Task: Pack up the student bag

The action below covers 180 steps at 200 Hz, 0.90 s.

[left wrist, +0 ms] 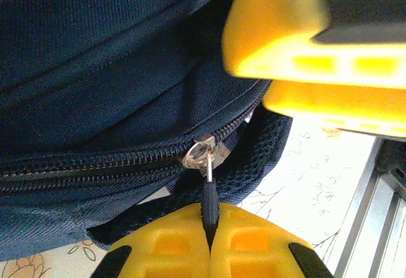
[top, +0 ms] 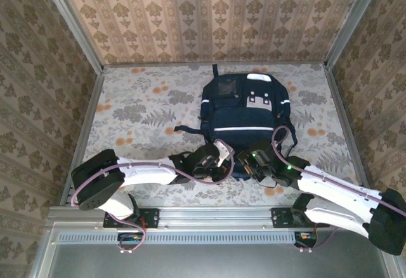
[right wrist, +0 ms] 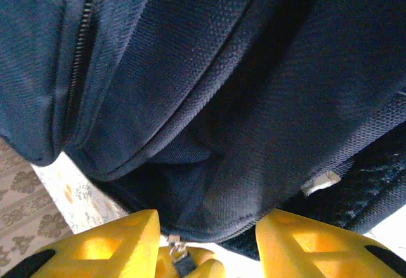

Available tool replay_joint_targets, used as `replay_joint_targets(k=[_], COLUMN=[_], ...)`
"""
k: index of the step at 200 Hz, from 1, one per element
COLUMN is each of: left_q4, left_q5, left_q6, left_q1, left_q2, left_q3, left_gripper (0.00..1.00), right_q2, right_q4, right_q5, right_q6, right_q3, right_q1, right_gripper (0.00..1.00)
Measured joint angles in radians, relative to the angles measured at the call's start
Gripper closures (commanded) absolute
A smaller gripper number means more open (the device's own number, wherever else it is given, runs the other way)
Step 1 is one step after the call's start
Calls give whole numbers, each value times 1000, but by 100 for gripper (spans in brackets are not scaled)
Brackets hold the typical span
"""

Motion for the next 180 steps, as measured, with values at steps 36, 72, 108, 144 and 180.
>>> replay_joint_targets(k=[36, 72, 108, 144, 180], left_q4=[-1, -5, -3, -13, -47], left_q5=[-1, -7, -34, -64, -91], left_q6=[1, 4, 4, 4, 3], left_q1=[-1, -1, -1, 14, 50], left_q2=[1, 1, 0, -9, -45], left_q3=[1, 0, -10, -21, -31], left_gripper=[100, 100, 100, 100, 100], right_q2=[22, 65, 85, 85, 84], right_q4=[63, 116, 134, 129, 129], right_q5=[43, 63, 64, 68, 69], right_q6=[33, 43, 26, -18, -47], right_q3=[-29, -51, -52, -52, -52], right_q1=[0, -13, -25, -26, -26], right_gripper=[60, 78, 100, 100, 100])
